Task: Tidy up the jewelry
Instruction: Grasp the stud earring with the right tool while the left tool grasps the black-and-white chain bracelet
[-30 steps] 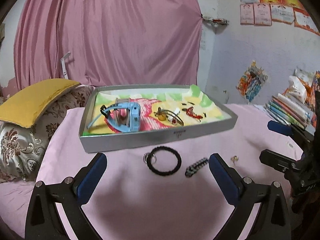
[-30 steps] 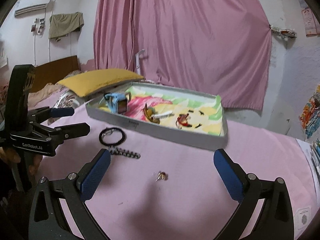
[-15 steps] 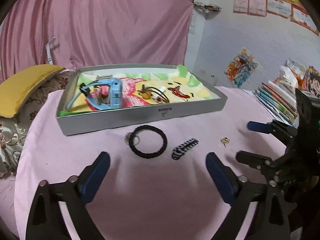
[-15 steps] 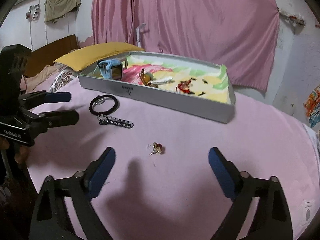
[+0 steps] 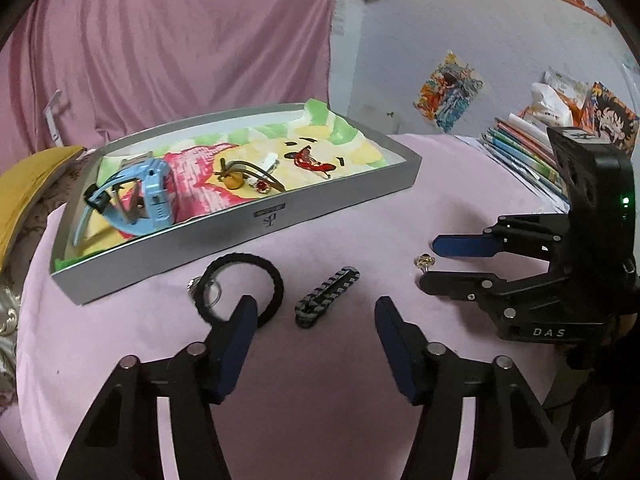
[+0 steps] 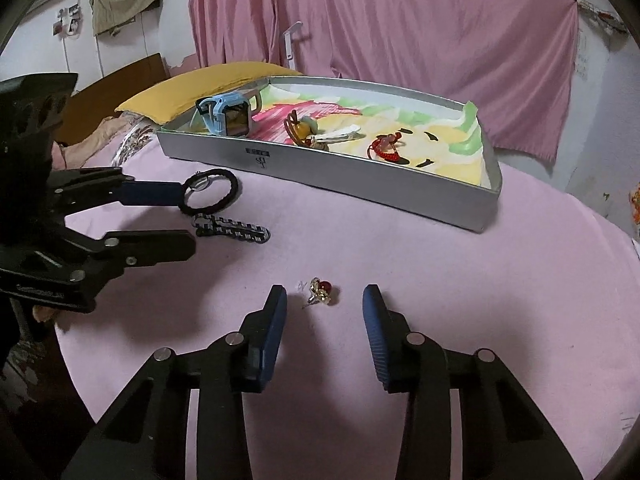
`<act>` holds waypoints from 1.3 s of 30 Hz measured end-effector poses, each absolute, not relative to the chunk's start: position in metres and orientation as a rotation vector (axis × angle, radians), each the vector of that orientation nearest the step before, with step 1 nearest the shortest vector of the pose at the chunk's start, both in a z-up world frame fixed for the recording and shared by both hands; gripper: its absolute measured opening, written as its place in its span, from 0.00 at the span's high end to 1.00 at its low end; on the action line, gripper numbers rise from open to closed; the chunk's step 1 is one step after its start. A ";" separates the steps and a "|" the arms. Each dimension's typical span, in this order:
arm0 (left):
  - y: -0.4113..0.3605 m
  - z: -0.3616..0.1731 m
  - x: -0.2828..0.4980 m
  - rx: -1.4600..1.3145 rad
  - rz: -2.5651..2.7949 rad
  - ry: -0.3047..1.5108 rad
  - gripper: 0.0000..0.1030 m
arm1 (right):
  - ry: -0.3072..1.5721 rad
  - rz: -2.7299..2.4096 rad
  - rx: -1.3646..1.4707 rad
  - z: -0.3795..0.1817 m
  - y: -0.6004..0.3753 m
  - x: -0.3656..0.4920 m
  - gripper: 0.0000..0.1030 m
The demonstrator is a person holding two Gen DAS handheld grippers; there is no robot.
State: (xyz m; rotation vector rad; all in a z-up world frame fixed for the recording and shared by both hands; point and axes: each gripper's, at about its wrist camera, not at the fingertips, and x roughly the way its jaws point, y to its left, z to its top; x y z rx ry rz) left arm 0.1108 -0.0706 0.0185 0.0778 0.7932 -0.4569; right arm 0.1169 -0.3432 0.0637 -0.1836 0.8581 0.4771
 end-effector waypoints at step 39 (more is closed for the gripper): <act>-0.079 0.011 0.112 0.041 -0.426 0.873 0.86 | 0.817 0.458 -0.201 0.065 -0.340 0.107 0.91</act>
